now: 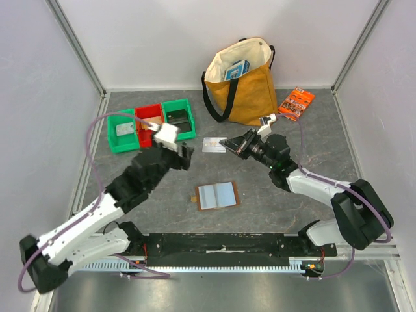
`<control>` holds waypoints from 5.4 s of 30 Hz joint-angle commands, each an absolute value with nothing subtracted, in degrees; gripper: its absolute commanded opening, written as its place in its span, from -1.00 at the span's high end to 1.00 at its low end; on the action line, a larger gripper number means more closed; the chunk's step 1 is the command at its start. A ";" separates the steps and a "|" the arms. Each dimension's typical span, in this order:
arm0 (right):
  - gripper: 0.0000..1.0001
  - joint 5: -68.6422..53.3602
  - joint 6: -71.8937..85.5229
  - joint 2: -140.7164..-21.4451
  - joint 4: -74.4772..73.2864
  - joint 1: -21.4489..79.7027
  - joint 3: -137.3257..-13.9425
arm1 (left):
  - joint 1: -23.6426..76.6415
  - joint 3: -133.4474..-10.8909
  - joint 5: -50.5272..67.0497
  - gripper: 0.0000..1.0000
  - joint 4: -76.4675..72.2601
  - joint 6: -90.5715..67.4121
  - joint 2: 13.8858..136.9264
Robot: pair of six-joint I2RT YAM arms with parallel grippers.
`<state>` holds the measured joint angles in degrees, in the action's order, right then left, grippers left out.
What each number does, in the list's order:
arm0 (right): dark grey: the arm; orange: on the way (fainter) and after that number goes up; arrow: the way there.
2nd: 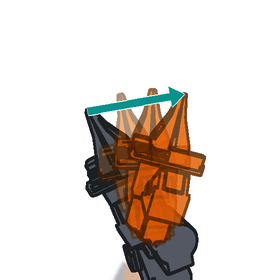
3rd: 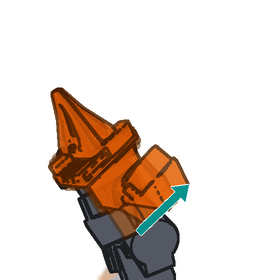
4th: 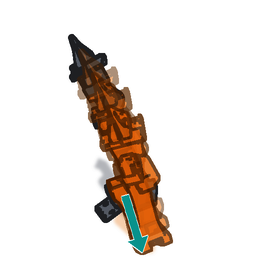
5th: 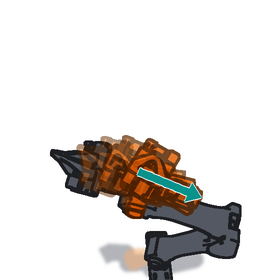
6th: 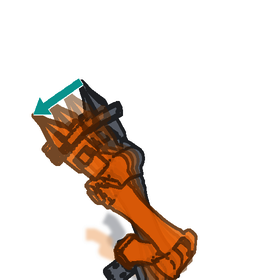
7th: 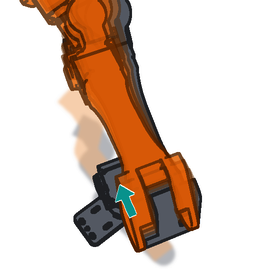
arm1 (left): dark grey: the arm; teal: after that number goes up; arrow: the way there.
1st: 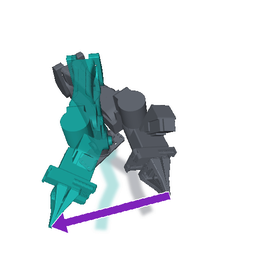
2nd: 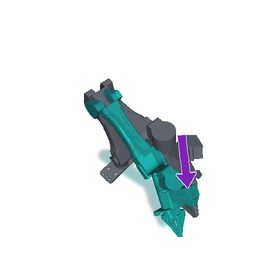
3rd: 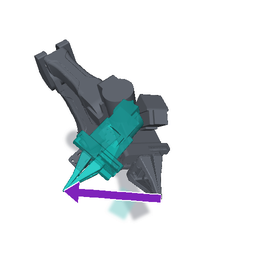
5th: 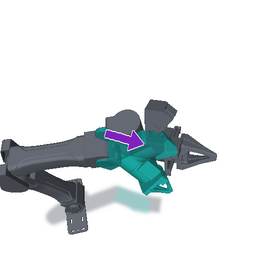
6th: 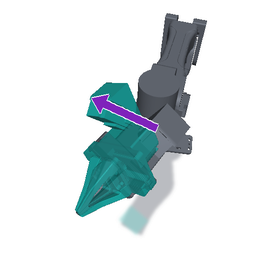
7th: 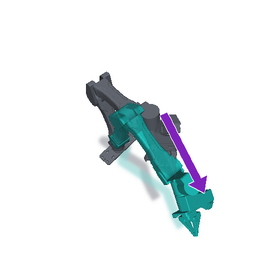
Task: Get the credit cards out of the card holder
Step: Place the credit card in the storage box, then remove the credit card from the card holder.
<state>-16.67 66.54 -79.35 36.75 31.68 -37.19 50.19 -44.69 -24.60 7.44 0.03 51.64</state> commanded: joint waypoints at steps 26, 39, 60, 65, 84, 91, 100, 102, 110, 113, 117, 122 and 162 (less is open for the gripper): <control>1.00 -17.05 74.00 -81.74 73.30 31.82 -26.54 | 37.70 -24.96 4.14 -0.37 -39.11 -60.11 55.81; 1.00 -17.58 75.06 -81.74 74.88 31.82 -25.75 | 37.62 -26.72 1.67 0.61 -43.77 -61.96 60.55; 1.00 -18.19 76.73 -84.02 77.96 31.90 -24.87 | 37.62 -26.89 1.23 0.96 -47.38 -61.61 61.79; 0.52 -19.24 76.73 -83.85 77.96 30.50 -23.91 | 37.18 -26.81 -1.56 0.96 -43.34 -59.33 59.68; -0.96 -26.46 45.55 -66.90 30.97 23.29 -28.82 | 0.11 -30.14 11.76 0.96 -29.09 -48.43 56.24; -0.96 -27.15 35.86 -64.25 20.48 23.38 -31.82 | -12.91 -36.46 14.86 0.96 -25.24 -44.40 61.43; -0.96 -29.18 30.15 -63.72 17.32 23.64 -32.17 | -19.34 -47.63 14.68 0.96 -18.55 -33.59 76.01; -0.96 -29.88 29.27 -63.98 16.62 23.73 -32.43 | -19.86 -49.12 13.72 0.96 -18.20 -31.83 78.91; -0.96 -31.46 26.90 -65.56 13.97 23.55 -33.49 | -20.74 -56.95 11.87 0.96 -16.00 -26.46 90.86; -0.96 -32.78 27.07 -66.35 14.06 23.64 -33.75 | -20.83 -59.49 12.83 0.96 -16.08 -25.67 95.26; -0.96 -33.66 26.89 -67.76 13.80 23.56 -34.28 | -20.57 -61.43 15.11 0.96 -17.31 -26.89 100.45; -0.96 -34.19 26.54 -69.26 13.18 23.64 -35.33 | -20.13 -63.19 17.58 0.96 -19.16 -29.00 105.02; -0.96 -8.46 20.30 -68.38 -2.64 38.39 -39.11 | 7.89 -63.47 3.32 -0.49 18.89 -27.77 72.17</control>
